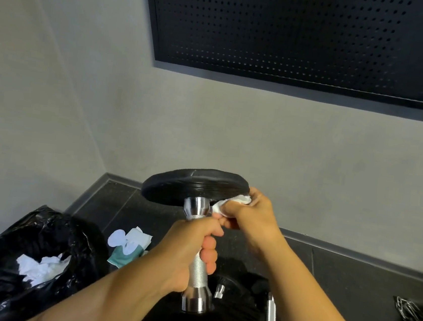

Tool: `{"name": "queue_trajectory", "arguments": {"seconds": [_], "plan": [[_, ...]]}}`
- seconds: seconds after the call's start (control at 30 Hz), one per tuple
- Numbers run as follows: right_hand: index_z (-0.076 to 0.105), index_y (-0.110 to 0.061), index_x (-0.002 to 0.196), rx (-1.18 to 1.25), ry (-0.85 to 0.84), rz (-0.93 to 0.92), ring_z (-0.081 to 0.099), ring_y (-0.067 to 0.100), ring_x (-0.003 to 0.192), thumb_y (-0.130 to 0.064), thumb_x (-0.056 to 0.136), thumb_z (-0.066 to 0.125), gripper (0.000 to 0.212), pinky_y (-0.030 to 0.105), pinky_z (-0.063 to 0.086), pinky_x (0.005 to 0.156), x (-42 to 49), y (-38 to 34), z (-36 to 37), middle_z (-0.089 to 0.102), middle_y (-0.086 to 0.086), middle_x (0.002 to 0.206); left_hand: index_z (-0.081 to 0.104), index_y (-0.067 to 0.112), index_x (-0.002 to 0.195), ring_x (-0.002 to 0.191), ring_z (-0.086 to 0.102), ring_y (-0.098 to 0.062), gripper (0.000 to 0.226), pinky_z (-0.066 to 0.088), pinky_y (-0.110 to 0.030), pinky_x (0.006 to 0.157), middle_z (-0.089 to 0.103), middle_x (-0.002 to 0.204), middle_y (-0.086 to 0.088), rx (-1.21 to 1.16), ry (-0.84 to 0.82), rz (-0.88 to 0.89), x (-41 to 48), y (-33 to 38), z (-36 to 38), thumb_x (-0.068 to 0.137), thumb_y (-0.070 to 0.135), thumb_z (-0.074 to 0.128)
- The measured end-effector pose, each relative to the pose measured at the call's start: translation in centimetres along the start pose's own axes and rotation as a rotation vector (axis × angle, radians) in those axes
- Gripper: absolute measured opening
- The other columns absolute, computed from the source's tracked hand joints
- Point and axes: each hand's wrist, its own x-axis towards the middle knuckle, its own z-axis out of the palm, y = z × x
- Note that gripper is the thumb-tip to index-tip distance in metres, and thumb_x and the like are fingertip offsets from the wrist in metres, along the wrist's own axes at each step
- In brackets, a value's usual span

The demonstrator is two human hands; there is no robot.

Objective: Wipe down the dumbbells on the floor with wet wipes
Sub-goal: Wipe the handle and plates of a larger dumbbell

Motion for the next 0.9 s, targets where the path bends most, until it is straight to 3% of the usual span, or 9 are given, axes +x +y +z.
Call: {"name": "queue_trajectory", "arguments": {"seconds": [0.13, 0.23, 0.37, 0.4, 0.5, 0.63, 0.77, 0.83, 0.9], "plan": [[0.046, 0.012, 0.108, -0.092, 0.031, 0.019, 0.054, 0.022, 0.05, 0.015, 0.077, 0.059, 0.033, 0.031, 0.047, 0.051, 0.5, 0.6, -0.7, 0.06, 0.016, 0.066, 0.054, 0.014, 0.068, 0.033, 0.031, -0.01, 0.016, 0.029, -0.019, 0.04, 0.035, 0.043, 0.004, 0.003, -0.02, -0.015, 0.1, 0.4, 0.3, 0.081, 0.004, 0.055], [0.056, 0.001, 0.094, -0.194, 0.106, -0.029, 0.054, 0.02, 0.051, 0.007, 0.078, 0.067, 0.02, 0.027, 0.045, 0.047, 0.5, 0.4, -1.9, 0.062, 0.012, 0.067, 0.047, 0.016, 0.068, 0.034, 0.034, -0.009, 0.021, 0.031, -0.02, 0.039, 0.038, 0.045, 0.003, -0.026, 0.016, -0.014, 0.5, 0.5, -0.2, 0.082, 0.004, 0.058], [0.068, -0.019, 0.09, -0.474, 0.28, -0.217, 0.056, 0.016, 0.063, -0.017, 0.077, 0.075, 0.015, 0.036, 0.046, 0.062, 0.2, -0.1, -2.7, 0.064, -0.001, 0.074, 0.049, 0.014, 0.071, 0.037, 0.036, -0.01, 0.019, 0.032, -0.02, 0.041, 0.04, 0.048, 0.001, -0.01, 0.115, 0.015, 1.0, 0.4, -0.9, 0.083, 0.004, 0.059], [0.068, -0.02, 0.093, -0.496, 0.278, -0.256, 0.055, 0.015, 0.067, -0.018, 0.078, 0.074, 0.016, 0.034, 0.046, 0.064, 0.0, -0.2, -2.3, 0.063, 0.0, 0.08, 0.049, 0.013, 0.072, 0.037, 0.036, -0.011, 0.018, 0.032, -0.02, 0.042, 0.04, 0.049, 0.001, 0.005, 0.132, 0.017, 1.1, 0.4, -1.1, 0.083, 0.005, 0.059], [0.064, -0.02, 0.094, -0.521, 0.185, -0.364, 0.048, 0.004, 0.072, -0.01, 0.086, 0.065, 0.013, 0.01, 0.037, 0.062, -1.0, -0.4, -0.7, 0.05, 0.001, 0.094, 0.05, 0.011, 0.075, 0.037, 0.037, -0.011, 0.015, 0.033, -0.02, 0.039, 0.041, 0.049, -0.001, 0.061, 0.162, 0.024, 1.1, 0.0, -1.5, 0.084, 0.004, 0.06], [0.056, -0.018, 0.068, -0.485, 0.128, -0.472, 0.04, -0.005, 0.072, 0.006, 0.089, 0.049, 0.032, 0.012, 0.036, 0.064, -1.9, 0.0, 0.6, 0.039, 0.005, 0.084, 0.05, 0.009, 0.073, 0.034, 0.035, -0.011, 0.015, 0.032, -0.02, 0.038, 0.04, 0.046, -0.001, 0.104, 0.216, 0.057, 1.6, -0.8, -1.7, 0.084, 0.003, 0.059], [0.07, -0.008, 0.102, -0.489, 0.15, -0.617, 0.042, -0.006, 0.074, -0.003, 0.094, 0.05, 0.022, 0.006, 0.036, 0.067, -2.9, -0.3, 1.5, 0.037, -0.001, 0.085, 0.052, 0.007, 0.08, 0.035, 0.039, -0.015, 0.008, 0.035, -0.023, 0.04, 0.044, 0.049, -0.005, 0.198, 0.291, 0.106, 2.3, -1.0, -2.2, 0.083, 0.006, 0.059], [0.069, -0.01, 0.102, -0.599, 0.169, -0.737, 0.042, -0.002, 0.071, -0.01, 0.095, 0.05, 0.02, 0.008, 0.036, 0.06, -3.4, -0.8, 2.6, 0.033, -0.007, 0.083, 0.053, 0.007, 0.074, 0.038, 0.042, -0.018, 0.012, 0.038, -0.025, 0.041, 0.046, 0.051, -0.007, 0.269, 0.346, 0.145, 2.8, -1.2, -2.3, 0.085, 0.008, 0.058], [0.067, -0.007, 0.096, -0.783, 0.204, -0.836, 0.041, 0.008, 0.063, -0.013, 0.093, 0.047, 0.021, 0.013, 0.031, 0.048, -3.7, -1.2, 4.0, 0.031, -0.005, 0.081, 0.054, 0.009, 0.072, 0.05, 0.051, -0.021, 0.019, 0.051, -0.031, 0.05, 0.051, 0.059, -0.006, 0.321, 0.382, 0.193, 2.9, -1.3, -2.2, 0.091, 0.01, 0.053]]}}
